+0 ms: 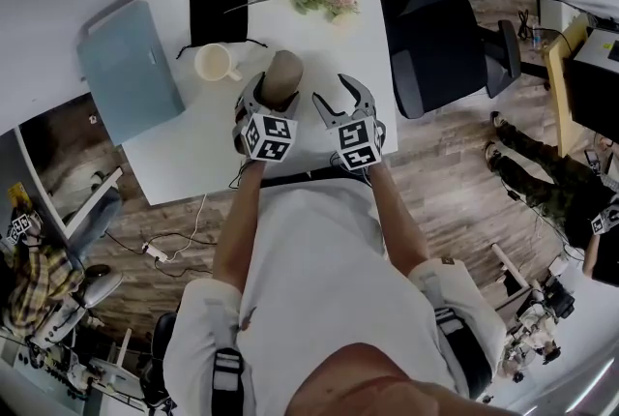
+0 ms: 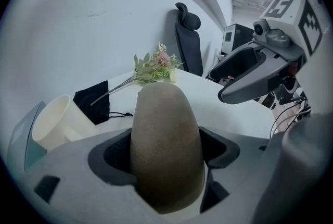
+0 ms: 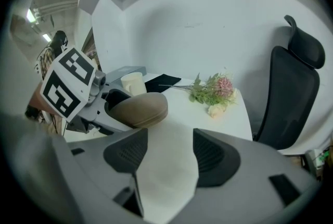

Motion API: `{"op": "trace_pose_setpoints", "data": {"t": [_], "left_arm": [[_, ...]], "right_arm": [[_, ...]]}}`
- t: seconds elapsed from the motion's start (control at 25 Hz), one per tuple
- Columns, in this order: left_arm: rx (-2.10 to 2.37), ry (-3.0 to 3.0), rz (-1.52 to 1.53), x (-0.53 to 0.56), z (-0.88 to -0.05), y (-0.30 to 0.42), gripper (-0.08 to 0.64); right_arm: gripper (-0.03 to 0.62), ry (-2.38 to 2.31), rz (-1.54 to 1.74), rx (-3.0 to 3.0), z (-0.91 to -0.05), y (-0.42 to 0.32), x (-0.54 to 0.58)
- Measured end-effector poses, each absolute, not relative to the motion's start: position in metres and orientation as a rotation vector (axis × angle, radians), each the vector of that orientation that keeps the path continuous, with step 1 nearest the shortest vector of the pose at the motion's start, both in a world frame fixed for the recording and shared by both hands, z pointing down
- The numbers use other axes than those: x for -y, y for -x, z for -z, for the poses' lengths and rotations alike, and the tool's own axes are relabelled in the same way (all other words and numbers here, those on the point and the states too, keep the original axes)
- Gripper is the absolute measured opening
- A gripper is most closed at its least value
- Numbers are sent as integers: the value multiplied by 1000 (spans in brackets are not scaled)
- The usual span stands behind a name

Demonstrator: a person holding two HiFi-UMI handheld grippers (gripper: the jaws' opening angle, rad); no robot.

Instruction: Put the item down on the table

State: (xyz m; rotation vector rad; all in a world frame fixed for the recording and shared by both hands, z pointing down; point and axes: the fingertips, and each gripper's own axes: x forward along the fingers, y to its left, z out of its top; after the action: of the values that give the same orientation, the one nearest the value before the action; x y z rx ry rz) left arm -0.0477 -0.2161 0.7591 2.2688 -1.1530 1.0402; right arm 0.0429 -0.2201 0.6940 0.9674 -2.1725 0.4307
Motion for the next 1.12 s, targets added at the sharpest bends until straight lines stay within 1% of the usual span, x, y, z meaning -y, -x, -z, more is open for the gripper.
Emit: {"op": "trace_pose_setpoints", "data": {"t": [1.12], "left_arm": [[1145, -2207, -1088, 220, -773, 45, 393]], "right_arm": [[275, -937, -441, 2161, -703, -35, 210]]}}
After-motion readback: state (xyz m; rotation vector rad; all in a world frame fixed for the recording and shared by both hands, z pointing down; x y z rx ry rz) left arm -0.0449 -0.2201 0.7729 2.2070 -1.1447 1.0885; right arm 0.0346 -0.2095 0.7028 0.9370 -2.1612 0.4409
